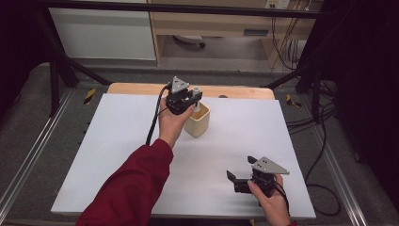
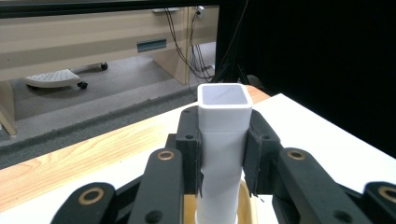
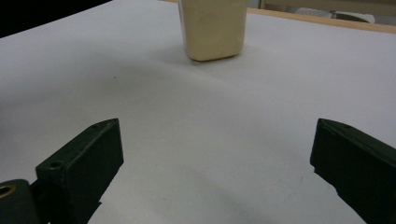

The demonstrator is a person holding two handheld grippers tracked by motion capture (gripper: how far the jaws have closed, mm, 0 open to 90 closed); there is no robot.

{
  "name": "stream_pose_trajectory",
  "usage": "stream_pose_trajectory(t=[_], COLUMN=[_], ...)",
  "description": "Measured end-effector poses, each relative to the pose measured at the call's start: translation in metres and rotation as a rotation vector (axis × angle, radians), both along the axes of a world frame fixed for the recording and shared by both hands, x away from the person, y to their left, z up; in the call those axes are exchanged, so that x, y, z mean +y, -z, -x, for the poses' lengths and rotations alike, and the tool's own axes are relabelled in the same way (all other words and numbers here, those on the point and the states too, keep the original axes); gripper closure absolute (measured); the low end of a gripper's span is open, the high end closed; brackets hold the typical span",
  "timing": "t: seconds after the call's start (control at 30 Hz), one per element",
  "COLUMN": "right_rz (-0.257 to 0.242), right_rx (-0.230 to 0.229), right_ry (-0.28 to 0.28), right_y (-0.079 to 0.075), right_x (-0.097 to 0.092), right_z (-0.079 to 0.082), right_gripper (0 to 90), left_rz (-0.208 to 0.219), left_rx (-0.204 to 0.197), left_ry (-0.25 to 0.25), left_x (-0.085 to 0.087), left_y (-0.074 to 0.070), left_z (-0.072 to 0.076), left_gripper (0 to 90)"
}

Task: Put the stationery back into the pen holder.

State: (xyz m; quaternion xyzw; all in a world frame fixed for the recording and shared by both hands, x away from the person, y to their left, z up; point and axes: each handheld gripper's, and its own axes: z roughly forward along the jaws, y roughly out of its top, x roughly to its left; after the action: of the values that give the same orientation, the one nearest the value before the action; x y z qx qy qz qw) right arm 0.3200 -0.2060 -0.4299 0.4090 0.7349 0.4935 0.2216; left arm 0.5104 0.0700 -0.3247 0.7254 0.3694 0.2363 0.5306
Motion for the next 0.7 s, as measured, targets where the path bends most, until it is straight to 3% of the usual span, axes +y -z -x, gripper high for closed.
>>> stream_pose_trajectory(t=[0.7], right_rz=[-0.004], right_rx=[-0.001], right_ry=[-0.007], right_y=[0.0], right_x=[0.0], right_z=[0.001], right_gripper=[2.9], left_rz=[-0.017], left_rx=[0.032], left_ry=[-0.006], left_x=[0.0], left_y=[0.018], left_z=[-0.005], left_gripper=[71.2])
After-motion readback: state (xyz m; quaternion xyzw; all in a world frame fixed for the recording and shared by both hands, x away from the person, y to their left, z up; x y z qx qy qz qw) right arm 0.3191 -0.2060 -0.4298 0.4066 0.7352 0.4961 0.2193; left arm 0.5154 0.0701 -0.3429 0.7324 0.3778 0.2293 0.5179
